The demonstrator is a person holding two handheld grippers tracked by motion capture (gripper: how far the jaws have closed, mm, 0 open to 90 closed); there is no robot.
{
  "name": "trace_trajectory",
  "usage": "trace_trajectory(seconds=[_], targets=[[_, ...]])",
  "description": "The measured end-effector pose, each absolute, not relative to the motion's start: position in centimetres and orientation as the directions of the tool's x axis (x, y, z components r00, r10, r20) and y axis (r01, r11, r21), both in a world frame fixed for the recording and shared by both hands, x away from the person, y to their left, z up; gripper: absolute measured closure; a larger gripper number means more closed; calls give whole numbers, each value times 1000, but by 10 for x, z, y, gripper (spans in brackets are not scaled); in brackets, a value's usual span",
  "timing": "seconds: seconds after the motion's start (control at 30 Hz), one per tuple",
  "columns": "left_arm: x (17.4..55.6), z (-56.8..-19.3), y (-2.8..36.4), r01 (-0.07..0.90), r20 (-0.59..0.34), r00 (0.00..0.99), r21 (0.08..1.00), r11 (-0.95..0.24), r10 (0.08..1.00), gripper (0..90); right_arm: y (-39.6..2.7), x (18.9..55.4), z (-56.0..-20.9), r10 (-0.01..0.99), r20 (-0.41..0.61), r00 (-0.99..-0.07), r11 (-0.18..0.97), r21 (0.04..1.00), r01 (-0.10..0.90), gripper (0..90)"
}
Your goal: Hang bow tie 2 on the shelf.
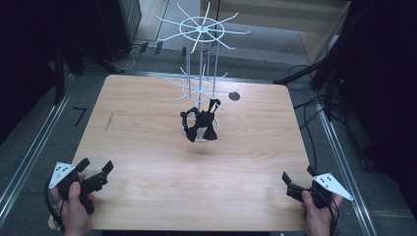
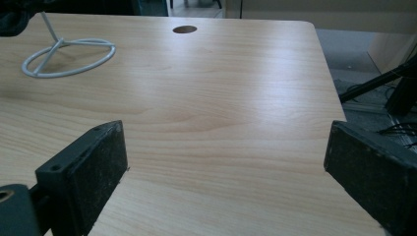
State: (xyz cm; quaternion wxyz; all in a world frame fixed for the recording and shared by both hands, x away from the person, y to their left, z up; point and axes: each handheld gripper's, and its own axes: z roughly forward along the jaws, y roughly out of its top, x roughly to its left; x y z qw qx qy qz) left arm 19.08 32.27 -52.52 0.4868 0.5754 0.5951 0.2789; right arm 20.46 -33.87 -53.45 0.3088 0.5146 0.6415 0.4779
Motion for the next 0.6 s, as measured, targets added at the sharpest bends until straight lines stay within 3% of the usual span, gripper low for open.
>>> trace_trajectory(seconds=[0.6], targets=[[191, -525, 322, 411, -253, 135, 894, 178, 958, 81, -380, 183, -538, 970, 126, -206, -43, 929, 367, 29]])
